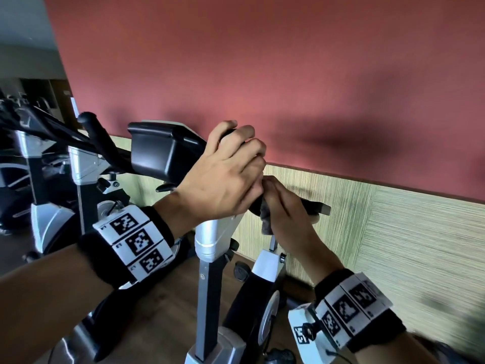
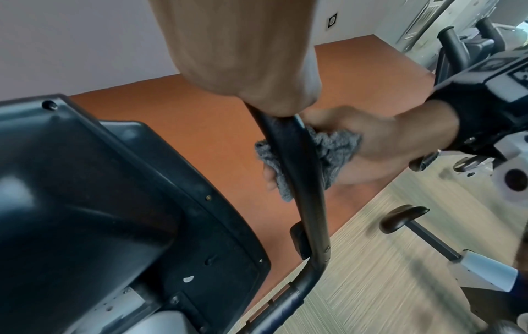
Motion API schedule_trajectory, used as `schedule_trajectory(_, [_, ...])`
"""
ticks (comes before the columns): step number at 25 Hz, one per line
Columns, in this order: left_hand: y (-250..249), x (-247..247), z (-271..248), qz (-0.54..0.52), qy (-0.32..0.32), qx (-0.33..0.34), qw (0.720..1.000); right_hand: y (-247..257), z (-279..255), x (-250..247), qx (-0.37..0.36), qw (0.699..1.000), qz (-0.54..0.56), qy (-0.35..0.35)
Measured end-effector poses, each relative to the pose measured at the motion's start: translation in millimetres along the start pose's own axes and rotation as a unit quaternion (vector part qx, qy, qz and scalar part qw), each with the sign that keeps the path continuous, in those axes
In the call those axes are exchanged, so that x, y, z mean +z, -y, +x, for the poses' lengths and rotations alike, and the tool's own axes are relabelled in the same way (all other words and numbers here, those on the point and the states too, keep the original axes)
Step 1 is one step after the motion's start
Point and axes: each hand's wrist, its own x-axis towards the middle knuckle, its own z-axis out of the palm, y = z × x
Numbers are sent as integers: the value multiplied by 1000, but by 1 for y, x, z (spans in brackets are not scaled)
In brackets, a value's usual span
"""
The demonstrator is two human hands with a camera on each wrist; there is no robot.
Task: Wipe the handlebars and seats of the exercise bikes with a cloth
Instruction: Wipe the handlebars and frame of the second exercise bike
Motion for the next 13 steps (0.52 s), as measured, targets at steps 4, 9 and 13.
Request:
schedule_trajectory(4, [-4, 0, 1, 4, -5, -3, 1000, -5, -3, -10, 6, 999, -48, 0])
schedule_trajectory(9, [-11, -1, -2, 67, 8, -21, 997, -2, -3, -1, 7, 1000, -8, -8])
schedule_trajectory(13, [-15, -1, 0, 63, 9, -18, 998, -2, -2, -8, 27, 999, -30, -8])
